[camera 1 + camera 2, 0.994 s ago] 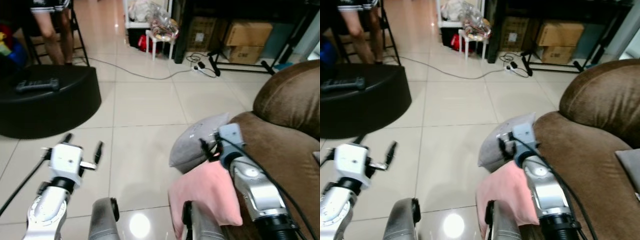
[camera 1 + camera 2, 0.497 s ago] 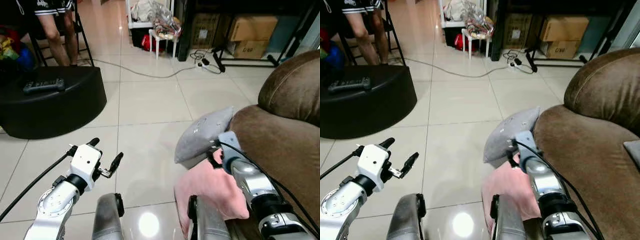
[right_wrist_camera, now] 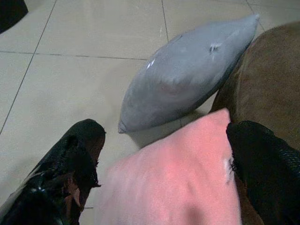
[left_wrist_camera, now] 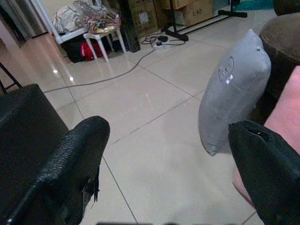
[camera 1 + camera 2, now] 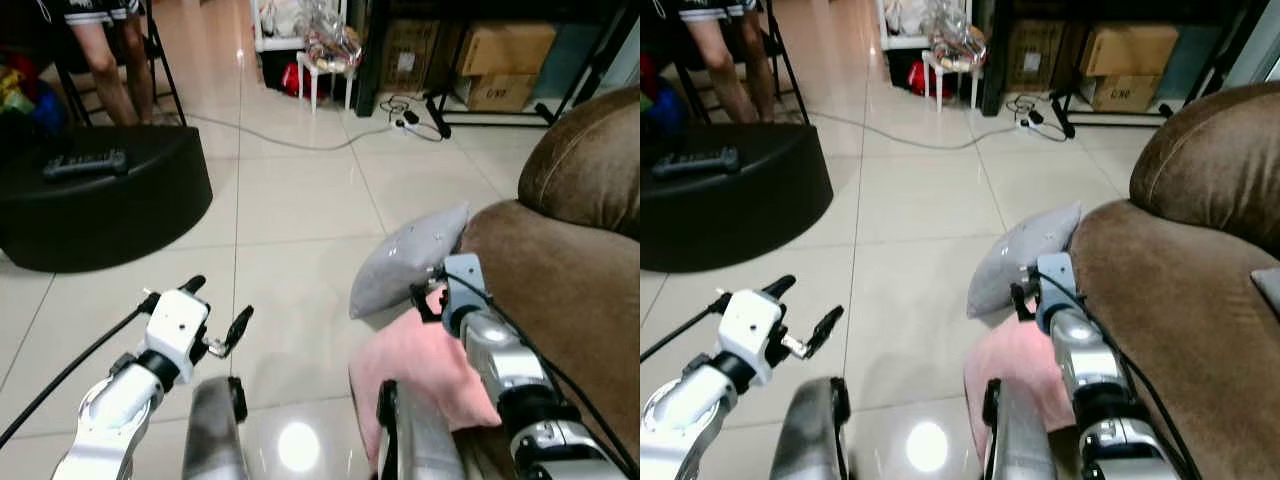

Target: Move the pillow to the sofa from floor

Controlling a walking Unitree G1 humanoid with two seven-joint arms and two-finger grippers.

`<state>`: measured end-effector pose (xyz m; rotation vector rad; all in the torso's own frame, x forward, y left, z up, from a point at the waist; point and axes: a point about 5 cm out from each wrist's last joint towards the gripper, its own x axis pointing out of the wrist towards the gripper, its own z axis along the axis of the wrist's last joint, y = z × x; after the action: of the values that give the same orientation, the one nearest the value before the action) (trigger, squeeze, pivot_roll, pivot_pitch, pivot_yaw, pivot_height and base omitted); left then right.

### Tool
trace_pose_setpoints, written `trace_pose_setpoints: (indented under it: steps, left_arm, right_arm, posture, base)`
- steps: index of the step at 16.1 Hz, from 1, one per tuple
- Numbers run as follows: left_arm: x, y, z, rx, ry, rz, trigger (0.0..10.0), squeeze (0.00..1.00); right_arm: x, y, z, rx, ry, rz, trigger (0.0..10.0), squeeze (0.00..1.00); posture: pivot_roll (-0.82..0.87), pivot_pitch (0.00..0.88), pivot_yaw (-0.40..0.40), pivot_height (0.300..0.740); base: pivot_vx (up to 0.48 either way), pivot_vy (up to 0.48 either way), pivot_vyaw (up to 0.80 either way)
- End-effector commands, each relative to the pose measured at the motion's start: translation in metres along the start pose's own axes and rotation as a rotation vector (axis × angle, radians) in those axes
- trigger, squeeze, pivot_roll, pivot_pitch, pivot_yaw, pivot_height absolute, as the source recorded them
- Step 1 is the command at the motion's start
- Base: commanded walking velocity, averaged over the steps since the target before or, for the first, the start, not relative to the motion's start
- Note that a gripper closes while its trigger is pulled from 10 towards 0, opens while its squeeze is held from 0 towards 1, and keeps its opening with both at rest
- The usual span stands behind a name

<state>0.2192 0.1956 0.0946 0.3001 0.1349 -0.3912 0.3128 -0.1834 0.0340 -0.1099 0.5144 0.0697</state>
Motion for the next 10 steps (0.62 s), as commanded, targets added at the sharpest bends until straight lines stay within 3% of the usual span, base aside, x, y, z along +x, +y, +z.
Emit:
trace_pose_setpoints:
  steps: [1, 4, 5, 7, 10]
  left_arm:
    - [-0.002, -0.002, 0.002, -0.001, -0.002, -0.011, 10.0, 0.64]
    - [-0.004, -0.003, 0.002, -0.015, 0.001, -0.023, 10.0, 0.64]
    - [-0.005, -0.004, 0.003, -0.024, -0.002, -0.036, 10.0, 0.65]
    - [-0.009, -0.007, 0.006, -0.043, -0.009, -0.077, 10.0, 0.64]
    - [-0.012, -0.011, 0.008, -0.056, -0.012, -0.141, 10.0, 0.64]
  right_arm:
    - [-0.001, -0.003, -0.004, 0.017, 0.004, -0.009, 10.0, 0.00]
    - [0.000, 0.000, -0.001, -0.013, -0.011, -0.003, 10.0, 0.00]
    - [0.000, 0.000, 0.002, -0.008, -0.021, -0.006, 10.0, 1.00]
    - [0.004, -0.003, 0.004, 0.004, -0.004, -0.037, 10.0, 1.00]
    - [0.009, -0.006, -0.004, -0.036, 0.109, -0.078, 10.0, 1.00]
  posture:
    - [-0.02, 0.000, -0.036, 0.479]
    - [-0.02, 0.000, -0.047, 0.454]
    - [-0.01, 0.000, -0.058, 0.454]
    - [0.00, 0.000, -0.071, 0.454]
    - [0.00, 0.000, -0.075, 0.454]
  base:
    - [0.000, 0.000, 0.00]
    - [0.000, 0.000, 0.00]
    - [0.000, 0.000, 0.00]
    - [0.000, 0.000, 0.00]
    - [0.000, 0.000, 0.00]
